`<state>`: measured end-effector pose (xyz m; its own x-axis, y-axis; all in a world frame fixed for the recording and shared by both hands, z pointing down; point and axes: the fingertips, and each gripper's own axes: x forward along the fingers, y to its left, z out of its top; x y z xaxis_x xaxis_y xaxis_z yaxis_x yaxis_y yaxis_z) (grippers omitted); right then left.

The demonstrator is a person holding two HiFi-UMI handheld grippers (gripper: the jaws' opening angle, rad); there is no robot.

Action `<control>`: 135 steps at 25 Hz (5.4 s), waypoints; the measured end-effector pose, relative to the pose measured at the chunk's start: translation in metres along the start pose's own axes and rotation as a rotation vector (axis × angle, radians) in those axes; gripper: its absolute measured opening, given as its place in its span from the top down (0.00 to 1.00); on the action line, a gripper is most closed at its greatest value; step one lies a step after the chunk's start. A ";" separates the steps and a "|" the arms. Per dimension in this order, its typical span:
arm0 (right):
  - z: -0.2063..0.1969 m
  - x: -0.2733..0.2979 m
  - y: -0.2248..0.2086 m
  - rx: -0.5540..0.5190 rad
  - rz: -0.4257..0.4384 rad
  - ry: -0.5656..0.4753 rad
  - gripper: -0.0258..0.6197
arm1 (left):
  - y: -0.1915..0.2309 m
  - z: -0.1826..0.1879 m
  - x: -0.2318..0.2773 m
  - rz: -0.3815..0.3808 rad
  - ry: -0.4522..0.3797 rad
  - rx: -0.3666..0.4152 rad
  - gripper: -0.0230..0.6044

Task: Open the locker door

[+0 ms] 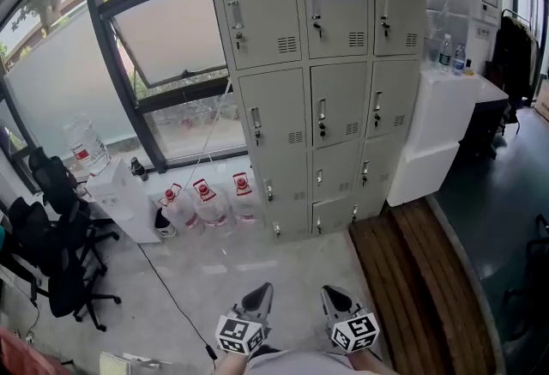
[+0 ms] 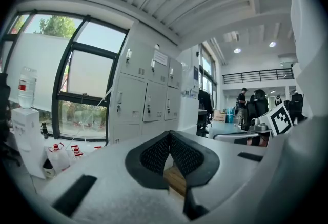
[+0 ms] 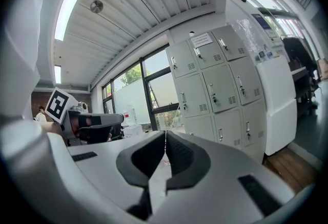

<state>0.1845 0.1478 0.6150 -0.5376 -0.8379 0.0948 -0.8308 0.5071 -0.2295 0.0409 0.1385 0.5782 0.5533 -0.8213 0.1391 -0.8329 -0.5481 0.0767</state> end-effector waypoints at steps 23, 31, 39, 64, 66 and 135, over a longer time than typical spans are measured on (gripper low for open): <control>0.032 0.225 -0.037 -0.011 0.020 -0.009 0.94 | 0.191 0.025 0.146 -0.053 -0.019 -0.001 0.95; 0.085 0.385 -0.036 -0.030 -0.087 -0.089 0.94 | 0.368 0.084 0.198 -0.059 -0.046 0.077 0.95; 0.118 0.457 -0.036 -0.094 -0.105 -0.099 0.94 | 0.438 0.107 0.221 -0.064 -0.082 0.072 0.95; 0.202 0.529 -0.073 -0.184 0.047 -0.054 0.84 | 0.476 0.139 0.266 -0.013 -0.063 0.125 0.95; 0.218 0.536 -0.070 -0.218 0.073 -0.048 0.67 | 0.478 0.141 0.268 -0.013 -0.058 0.130 0.95; 0.606 0.589 -0.021 -0.484 0.087 -0.182 0.76 | 0.478 0.144 0.330 -0.086 -0.013 0.218 0.95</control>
<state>-0.0268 -0.4788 0.0883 -0.6099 -0.7879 -0.0847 -0.7786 0.5758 0.2494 -0.1730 -0.4177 0.5190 0.6237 -0.7711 0.1281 -0.7607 -0.6365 -0.1272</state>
